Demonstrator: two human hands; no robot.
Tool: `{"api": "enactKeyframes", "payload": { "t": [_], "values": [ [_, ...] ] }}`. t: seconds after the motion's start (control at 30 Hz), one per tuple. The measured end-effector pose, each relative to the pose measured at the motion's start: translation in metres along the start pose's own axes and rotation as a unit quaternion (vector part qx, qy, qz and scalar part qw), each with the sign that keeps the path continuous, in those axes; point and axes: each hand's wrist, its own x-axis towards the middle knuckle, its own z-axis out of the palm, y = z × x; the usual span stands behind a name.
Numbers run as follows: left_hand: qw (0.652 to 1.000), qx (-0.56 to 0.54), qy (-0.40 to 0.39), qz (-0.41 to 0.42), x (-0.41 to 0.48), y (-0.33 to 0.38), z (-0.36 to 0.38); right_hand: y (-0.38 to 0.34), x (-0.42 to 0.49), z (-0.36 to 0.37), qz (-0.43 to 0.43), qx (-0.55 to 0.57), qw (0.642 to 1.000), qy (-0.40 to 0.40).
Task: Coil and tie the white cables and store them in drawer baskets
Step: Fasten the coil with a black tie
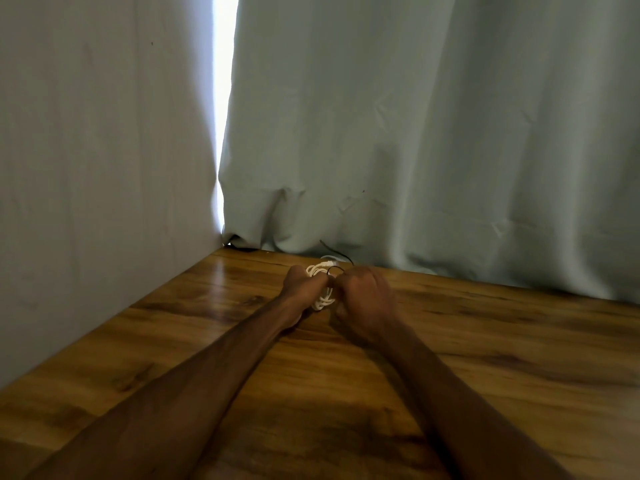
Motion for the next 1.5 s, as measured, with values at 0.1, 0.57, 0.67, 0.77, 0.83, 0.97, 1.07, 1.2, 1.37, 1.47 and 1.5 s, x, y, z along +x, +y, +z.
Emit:
{"api": "enactKeyframes", "payload": {
  "t": [0.1, 0.57, 0.67, 0.77, 0.83, 0.97, 1.07, 1.2, 1.37, 1.47, 1.5],
  "values": [
    [1.0, -0.015, -0.013, -0.006, 0.0, 0.0, -0.001, 0.004, 0.0, 0.007, 0.032, 0.054, 0.998, -0.011],
    [0.999, -0.034, 0.013, 0.027, 0.001, 0.008, -0.007, 0.036, -0.002, 0.009, 0.15, 0.247, 0.955, -0.058],
    [0.999, -0.023, 0.023, 0.041, -0.002, 0.007, -0.006, 0.035, -0.003, 0.009, 0.185, 0.239, 0.949, -0.086],
    [0.997, 0.014, 0.027, 0.073, -0.004, 0.008, -0.005, 0.036, -0.004, 0.008, 0.219, 0.24, 0.94, -0.104],
    [0.995, 0.035, 0.019, 0.093, -0.005, 0.007, -0.005, 0.038, -0.005, 0.007, 0.231, 0.279, 0.926, -0.105],
    [0.991, 0.044, -0.02, 0.122, -0.014, 0.005, 0.004, 0.036, -0.005, 0.009, 0.206, 0.304, 0.926, -0.089],
    [0.987, 0.045, -0.03, 0.151, -0.02, 0.007, 0.01, 0.034, -0.003, 0.016, 0.223, 0.325, 0.914, -0.094],
    [0.989, 0.019, -0.035, 0.143, -0.019, 0.008, 0.01, 0.033, -0.005, 0.018, 0.335, 0.477, 0.807, -0.096],
    [0.984, 0.067, -0.046, 0.161, -0.024, 0.009, 0.008, 0.034, 0.001, 0.009, 0.412, 0.566, 0.706, -0.107],
    [0.978, 0.107, -0.053, 0.171, -0.026, 0.01, 0.007, 0.034, 0.001, -0.002, 0.42, 0.521, 0.731, -0.134],
    [0.978, 0.112, -0.055, 0.169, -0.025, 0.009, 0.007, 0.034, 0.001, -0.003, 0.417, 0.512, 0.739, -0.136]
  ]
}}
